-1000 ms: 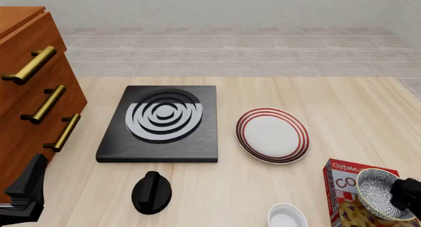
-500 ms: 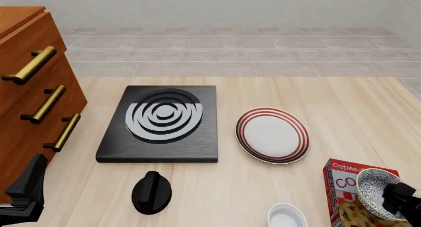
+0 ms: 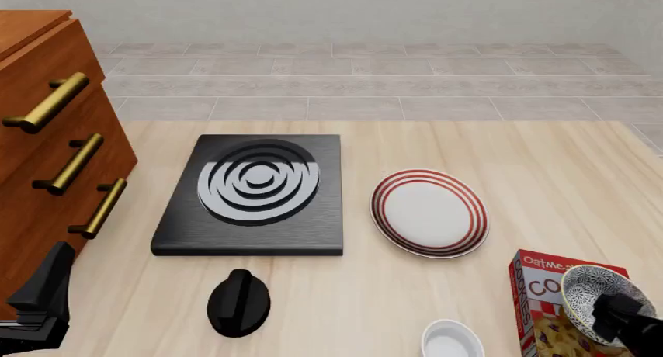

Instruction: Pick the akita bowl on the cookies box and place it on the plate.

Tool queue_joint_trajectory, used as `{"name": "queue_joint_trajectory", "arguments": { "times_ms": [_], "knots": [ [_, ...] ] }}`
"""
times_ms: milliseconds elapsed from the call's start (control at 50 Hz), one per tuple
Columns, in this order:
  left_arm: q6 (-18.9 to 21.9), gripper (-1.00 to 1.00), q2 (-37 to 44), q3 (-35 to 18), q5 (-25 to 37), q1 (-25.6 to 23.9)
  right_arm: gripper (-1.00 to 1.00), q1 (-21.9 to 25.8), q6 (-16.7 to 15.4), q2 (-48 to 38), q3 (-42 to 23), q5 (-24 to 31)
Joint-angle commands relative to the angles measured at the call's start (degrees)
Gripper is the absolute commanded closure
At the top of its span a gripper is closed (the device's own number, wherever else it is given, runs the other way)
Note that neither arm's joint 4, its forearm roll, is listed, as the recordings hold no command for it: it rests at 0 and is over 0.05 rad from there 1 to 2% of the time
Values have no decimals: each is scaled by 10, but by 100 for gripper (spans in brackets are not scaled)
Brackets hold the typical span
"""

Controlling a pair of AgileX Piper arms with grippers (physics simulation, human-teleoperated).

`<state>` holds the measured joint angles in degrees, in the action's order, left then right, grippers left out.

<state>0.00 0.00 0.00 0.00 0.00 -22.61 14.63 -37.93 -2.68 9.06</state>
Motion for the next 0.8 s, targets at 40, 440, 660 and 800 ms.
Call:
{"name": "queue_joint_trajectory", "arguments": {
  "times_ms": [40,440,660,800],
  "knots": [
    [0,-100,0,0,0,0,-100,4,3,-8,7,-13],
    [0,-100,0,0,0,0,100,-9,-13,23,-14,28],
    [0,-100,0,0,0,0,100,6,0,76,-47,97],
    [0,-100,0,0,0,0,100,32,3,105,-75,141]
  ]
}}
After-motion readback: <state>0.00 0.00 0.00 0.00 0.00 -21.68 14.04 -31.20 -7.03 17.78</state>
